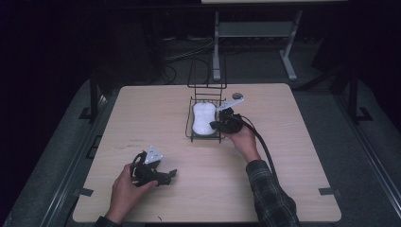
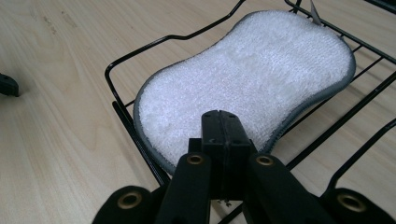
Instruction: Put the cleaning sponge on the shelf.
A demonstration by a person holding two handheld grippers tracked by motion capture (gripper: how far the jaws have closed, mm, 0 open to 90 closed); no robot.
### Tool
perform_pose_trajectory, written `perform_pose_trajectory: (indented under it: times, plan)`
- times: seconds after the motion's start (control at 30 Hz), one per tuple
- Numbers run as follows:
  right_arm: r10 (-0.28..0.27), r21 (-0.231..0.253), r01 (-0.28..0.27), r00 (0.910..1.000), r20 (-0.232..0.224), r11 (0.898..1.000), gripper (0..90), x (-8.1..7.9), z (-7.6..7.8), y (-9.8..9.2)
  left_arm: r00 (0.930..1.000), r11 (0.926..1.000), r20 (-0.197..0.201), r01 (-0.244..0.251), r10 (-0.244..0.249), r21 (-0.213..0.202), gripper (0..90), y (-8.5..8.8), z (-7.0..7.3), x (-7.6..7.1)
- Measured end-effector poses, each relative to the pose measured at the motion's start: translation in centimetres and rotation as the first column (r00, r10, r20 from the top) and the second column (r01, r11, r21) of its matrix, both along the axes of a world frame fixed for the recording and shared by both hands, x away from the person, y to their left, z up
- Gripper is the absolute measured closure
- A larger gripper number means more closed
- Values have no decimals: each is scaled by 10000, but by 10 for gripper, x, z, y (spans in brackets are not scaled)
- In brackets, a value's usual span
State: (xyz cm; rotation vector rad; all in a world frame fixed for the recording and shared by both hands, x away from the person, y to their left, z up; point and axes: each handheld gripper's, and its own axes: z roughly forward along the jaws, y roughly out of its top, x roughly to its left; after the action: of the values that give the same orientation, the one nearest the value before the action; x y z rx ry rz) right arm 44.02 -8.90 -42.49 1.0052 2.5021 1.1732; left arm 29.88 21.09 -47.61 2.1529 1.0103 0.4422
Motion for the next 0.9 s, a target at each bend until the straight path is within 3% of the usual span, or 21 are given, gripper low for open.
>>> perform_pose_trajectory:
  times: [0.17,0.3,0.53,0.7,0.9]
  plan:
    - [-168,63,167,9998,118,9998,898,-3,6,-9,10000,10000,2,4,-4,8,124,0,0,0]
    - [-354,101,353,9993,148,9993,838,-7,11,-21,10000,10000,-4,19,-19,25,124,0,0,0]
    - [-900,165,899,9959,52,9958,554,-20,17,-46,10000,10000,18,3,-3,13,124,0,0,0]
    - [-1520,60,1519,9876,390,9884,364,-39,14,-69,10000,10000,28,8,-8,-6,124,0,0,0]
    - [-1908,223,1900,9808,405,9815,262,-57,9,-92,10000,10000,31,17,-17,-10,124,0,0,0]
